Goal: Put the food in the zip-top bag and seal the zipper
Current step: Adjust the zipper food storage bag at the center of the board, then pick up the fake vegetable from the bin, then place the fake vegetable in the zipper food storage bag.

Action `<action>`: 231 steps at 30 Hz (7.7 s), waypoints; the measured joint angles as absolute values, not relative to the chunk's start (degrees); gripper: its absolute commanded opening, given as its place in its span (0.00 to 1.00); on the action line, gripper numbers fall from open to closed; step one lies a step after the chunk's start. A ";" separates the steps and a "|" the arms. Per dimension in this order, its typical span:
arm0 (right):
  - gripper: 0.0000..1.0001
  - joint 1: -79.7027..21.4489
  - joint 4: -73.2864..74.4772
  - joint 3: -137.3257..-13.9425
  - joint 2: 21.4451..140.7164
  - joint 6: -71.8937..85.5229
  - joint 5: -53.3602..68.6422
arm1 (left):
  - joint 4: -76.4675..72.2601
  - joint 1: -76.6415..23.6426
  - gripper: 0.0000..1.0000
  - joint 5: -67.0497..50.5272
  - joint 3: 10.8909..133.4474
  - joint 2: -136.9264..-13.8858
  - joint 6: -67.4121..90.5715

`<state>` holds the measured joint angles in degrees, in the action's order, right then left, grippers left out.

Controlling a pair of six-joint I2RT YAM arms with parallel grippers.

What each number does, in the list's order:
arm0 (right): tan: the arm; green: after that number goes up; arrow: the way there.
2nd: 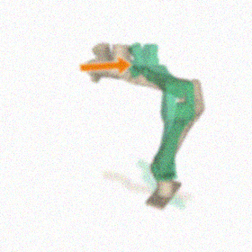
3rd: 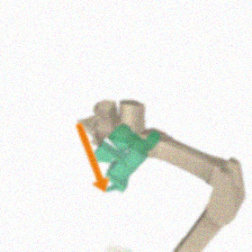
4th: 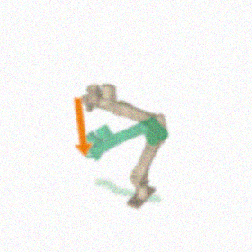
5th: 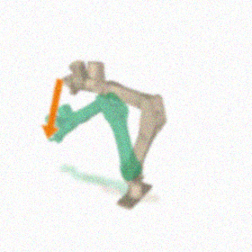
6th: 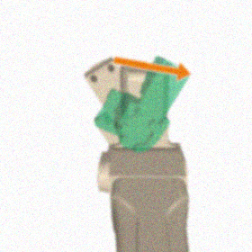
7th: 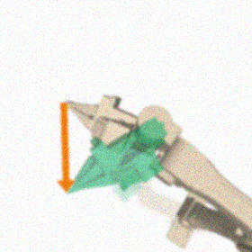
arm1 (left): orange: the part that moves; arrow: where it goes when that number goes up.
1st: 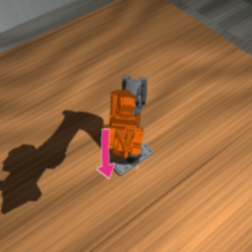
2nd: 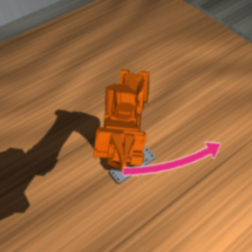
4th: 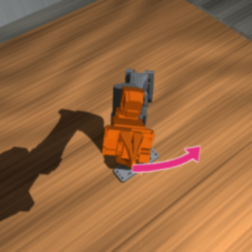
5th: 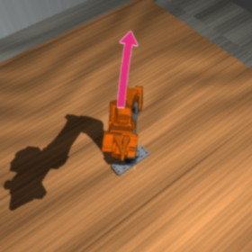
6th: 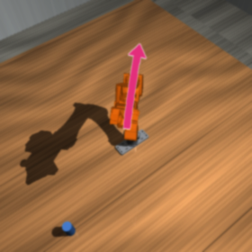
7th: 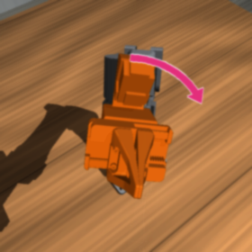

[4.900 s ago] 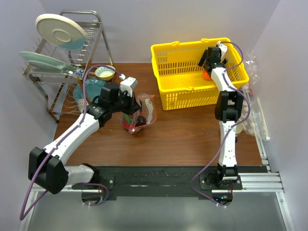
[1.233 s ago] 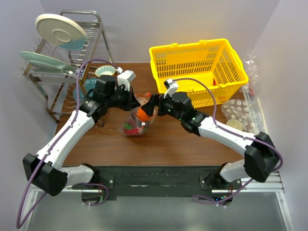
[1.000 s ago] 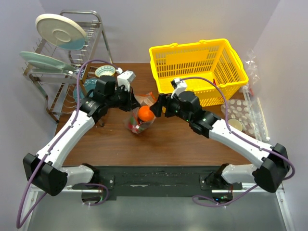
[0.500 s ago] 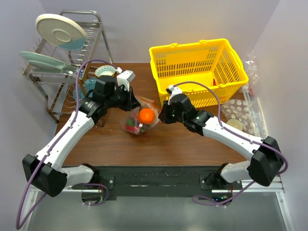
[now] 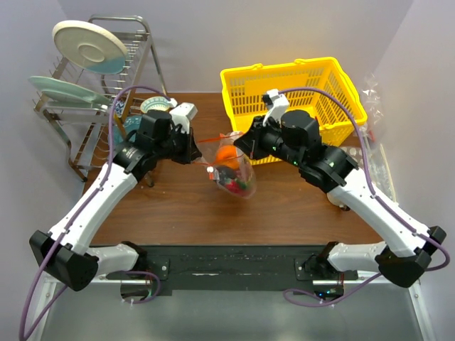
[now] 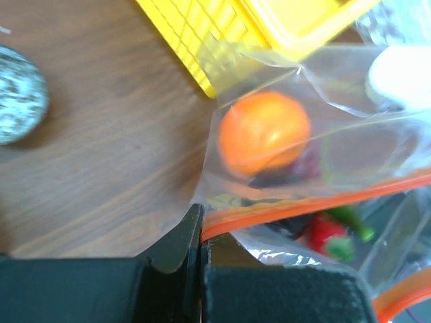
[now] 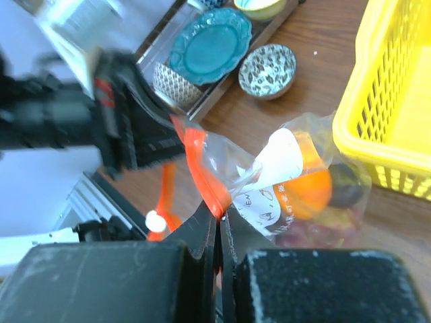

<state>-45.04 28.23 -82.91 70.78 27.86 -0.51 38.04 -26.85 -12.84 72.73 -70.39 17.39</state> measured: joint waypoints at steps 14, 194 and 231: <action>0.53 -44.91 28.97 -74.98 78.61 28.32 3.79 | 40.47 -26.26 0.00 -6.15 72.84 -68.82 16.91; 0.13 -37.87 -60.05 -43.64 69.80 45.71 42.98 | 40.05 -36.56 0.00 -24.36 86.67 -72.42 24.14; 0.62 -38.20 14.76 -52.97 43.99 29.58 13.34 | 38.24 -36.47 0.00 -19.64 83.61 -73.17 24.80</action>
